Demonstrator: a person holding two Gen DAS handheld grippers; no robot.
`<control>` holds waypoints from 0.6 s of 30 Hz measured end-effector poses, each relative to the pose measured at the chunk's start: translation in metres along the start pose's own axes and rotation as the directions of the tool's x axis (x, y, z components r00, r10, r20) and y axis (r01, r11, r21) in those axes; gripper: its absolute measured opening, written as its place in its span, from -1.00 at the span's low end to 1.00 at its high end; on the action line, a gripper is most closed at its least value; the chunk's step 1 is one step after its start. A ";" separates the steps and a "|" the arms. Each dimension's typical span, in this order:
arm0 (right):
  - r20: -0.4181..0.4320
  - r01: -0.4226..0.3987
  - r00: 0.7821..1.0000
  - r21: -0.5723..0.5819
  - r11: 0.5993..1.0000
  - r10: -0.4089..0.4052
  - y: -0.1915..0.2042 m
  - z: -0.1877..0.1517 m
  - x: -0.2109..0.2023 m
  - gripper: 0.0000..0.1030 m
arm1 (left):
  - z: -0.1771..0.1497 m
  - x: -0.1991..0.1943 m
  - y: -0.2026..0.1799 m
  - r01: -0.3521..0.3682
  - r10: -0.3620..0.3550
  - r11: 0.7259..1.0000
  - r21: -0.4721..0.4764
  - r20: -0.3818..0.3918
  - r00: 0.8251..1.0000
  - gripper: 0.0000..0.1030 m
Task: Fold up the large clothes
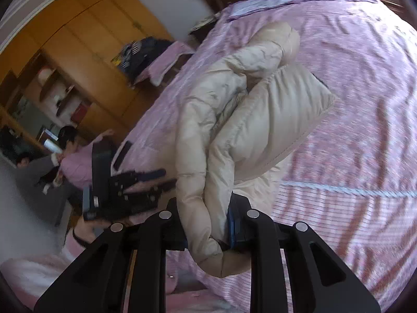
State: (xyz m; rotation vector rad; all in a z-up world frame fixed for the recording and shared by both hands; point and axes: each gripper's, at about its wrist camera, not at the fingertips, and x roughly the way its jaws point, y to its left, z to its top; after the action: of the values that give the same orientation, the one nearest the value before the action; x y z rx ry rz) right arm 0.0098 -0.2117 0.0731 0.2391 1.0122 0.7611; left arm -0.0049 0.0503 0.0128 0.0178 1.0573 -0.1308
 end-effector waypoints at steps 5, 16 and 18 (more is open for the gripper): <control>-0.059 -0.041 0.998 -0.043 0.998 0.038 0.026 0.015 0.033 -0.57 | 0.001 0.004 0.050 -0.006 0.003 0.995 -0.101 -0.039 0.999 -0.28; -0.222 -0.046 0.975 -0.079 0.996 0.028 0.056 0.018 0.138 -0.58 | -0.003 0.007 0.083 -0.006 0.000 0.987 -0.161 -0.033 0.999 -0.28; -0.240 -0.040 0.971 -0.083 0.996 0.019 0.057 0.018 0.152 -0.57 | -0.003 0.007 0.087 -0.007 0.001 0.986 -0.167 -0.037 0.999 -0.28</control>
State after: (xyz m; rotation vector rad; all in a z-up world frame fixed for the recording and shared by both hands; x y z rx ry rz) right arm 0.0446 -0.0652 0.0091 0.0875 1.2019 0.8741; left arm 0.0064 0.1356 0.0008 -0.1293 1.1017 -0.0377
